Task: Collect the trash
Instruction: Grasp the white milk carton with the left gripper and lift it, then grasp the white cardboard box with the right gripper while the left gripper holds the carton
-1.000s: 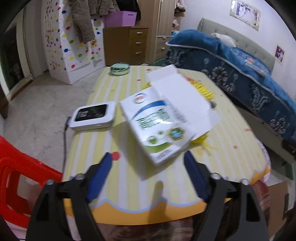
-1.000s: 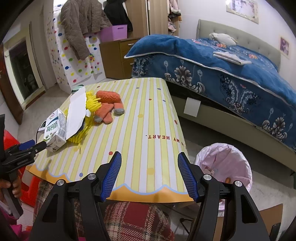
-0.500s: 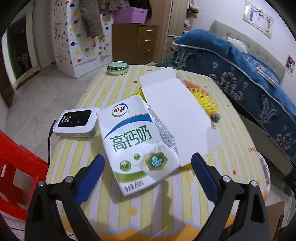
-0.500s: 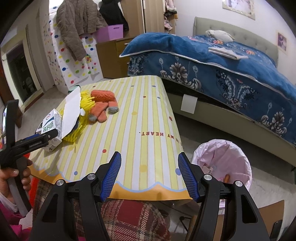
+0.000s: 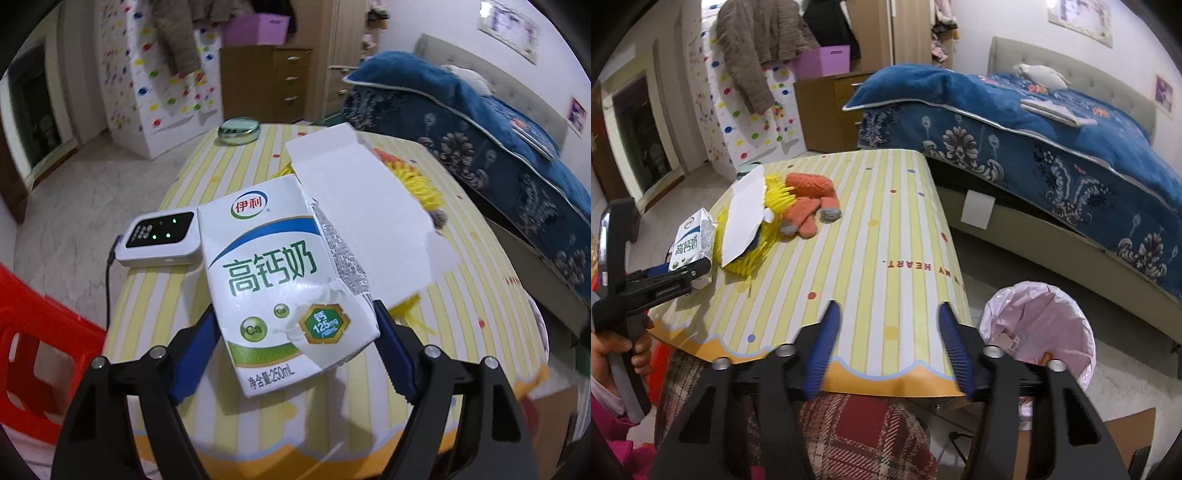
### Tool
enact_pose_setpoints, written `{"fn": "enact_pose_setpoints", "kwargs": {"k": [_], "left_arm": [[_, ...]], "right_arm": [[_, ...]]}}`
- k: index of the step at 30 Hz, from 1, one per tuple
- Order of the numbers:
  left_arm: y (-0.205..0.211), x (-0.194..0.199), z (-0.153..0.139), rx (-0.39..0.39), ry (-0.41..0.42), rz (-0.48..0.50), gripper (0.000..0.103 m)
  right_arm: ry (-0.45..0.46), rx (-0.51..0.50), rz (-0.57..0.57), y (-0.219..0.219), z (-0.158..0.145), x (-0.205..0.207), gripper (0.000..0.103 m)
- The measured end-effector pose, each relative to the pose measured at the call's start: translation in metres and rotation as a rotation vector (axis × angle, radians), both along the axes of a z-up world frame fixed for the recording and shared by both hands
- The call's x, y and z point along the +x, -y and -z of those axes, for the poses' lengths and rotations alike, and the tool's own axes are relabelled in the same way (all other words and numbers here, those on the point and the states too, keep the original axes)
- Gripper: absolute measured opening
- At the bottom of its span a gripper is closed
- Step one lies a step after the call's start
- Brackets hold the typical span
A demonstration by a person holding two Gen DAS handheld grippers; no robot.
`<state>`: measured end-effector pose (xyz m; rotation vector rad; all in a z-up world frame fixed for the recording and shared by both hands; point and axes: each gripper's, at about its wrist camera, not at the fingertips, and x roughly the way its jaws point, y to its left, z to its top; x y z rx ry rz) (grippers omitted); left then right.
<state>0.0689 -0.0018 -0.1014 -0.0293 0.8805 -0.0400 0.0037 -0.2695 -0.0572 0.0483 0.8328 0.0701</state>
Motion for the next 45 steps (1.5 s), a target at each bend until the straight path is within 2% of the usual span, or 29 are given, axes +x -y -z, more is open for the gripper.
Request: {"fn": "enact_pose_setpoints", "kwargs": {"k": [2, 7, 11, 13, 15, 21, 27, 29, 31, 33, 34, 36, 39, 43, 45], "left_arm": [[-0.004, -0.007, -0.002, -0.008, 0.007, 0.046, 0.078], [-0.017, -0.024, 0.003, -0.021, 0.013, 0.163, 0.078], [-0.021, -0.026, 0.006, -0.012, 0.008, 0.190, 0.079], [-0.020, -0.027, 0.006, -0.008, 0.007, 0.197, 0.083], [-0.020, -0.029, 0.006, -0.004, 0.015, 0.185, 0.092], [-0.023, -0.032, 0.008, -0.064, -0.015, 0.093, 0.096], [-0.013, -0.021, 0.015, -0.020, -0.055, 0.012, 0.096], [-0.007, -0.015, 0.018, 0.016, -0.066, -0.001, 0.096], [-0.004, -0.012, 0.021, 0.058, -0.077, -0.012, 0.095], [-0.004, -0.010, 0.023, 0.070, -0.087, -0.011, 0.081], [-0.005, -0.010, 0.023, 0.066, -0.086, -0.005, 0.081], [-0.010, -0.013, 0.020, 0.047, -0.077, 0.006, 0.080], [-0.025, -0.022, 0.006, 0.009, -0.031, 0.017, 0.080], [-0.041, -0.024, -0.013, -0.012, 0.017, -0.007, 0.080], [-0.049, -0.024, -0.018, -0.014, 0.031, -0.025, 0.080]], "right_arm": [[0.002, -0.002, -0.017, -0.005, -0.001, 0.000, 0.042], [-0.001, -0.015, -0.052, -0.021, -0.002, 0.002, 0.043], [-0.004, -0.028, -0.079, -0.034, -0.003, 0.004, 0.043], [-0.008, -0.037, -0.091, -0.040, -0.003, 0.005, 0.044], [-0.012, -0.041, -0.098, -0.044, -0.002, 0.007, 0.049], [-0.019, -0.046, -0.109, -0.049, 0.000, 0.011, 0.053], [-0.027, -0.043, -0.131, -0.057, 0.004, 0.014, 0.053], [-0.026, -0.042, -0.139, -0.059, 0.004, 0.015, 0.054], [-0.026, -0.040, -0.147, -0.062, 0.005, 0.016, 0.054], [-0.027, -0.036, -0.159, -0.065, 0.006, 0.018, 0.053], [-0.027, -0.034, -0.167, -0.067, 0.006, 0.019, 0.053], [-0.022, -0.022, -0.182, -0.071, 0.005, 0.022, 0.049], [-0.011, -0.001, -0.218, -0.082, 0.000, 0.029, 0.031], [0.005, 0.025, -0.277, -0.102, -0.007, 0.044, 0.030], [-0.007, 0.043, -0.304, -0.114, -0.005, 0.058, 0.035]]}}
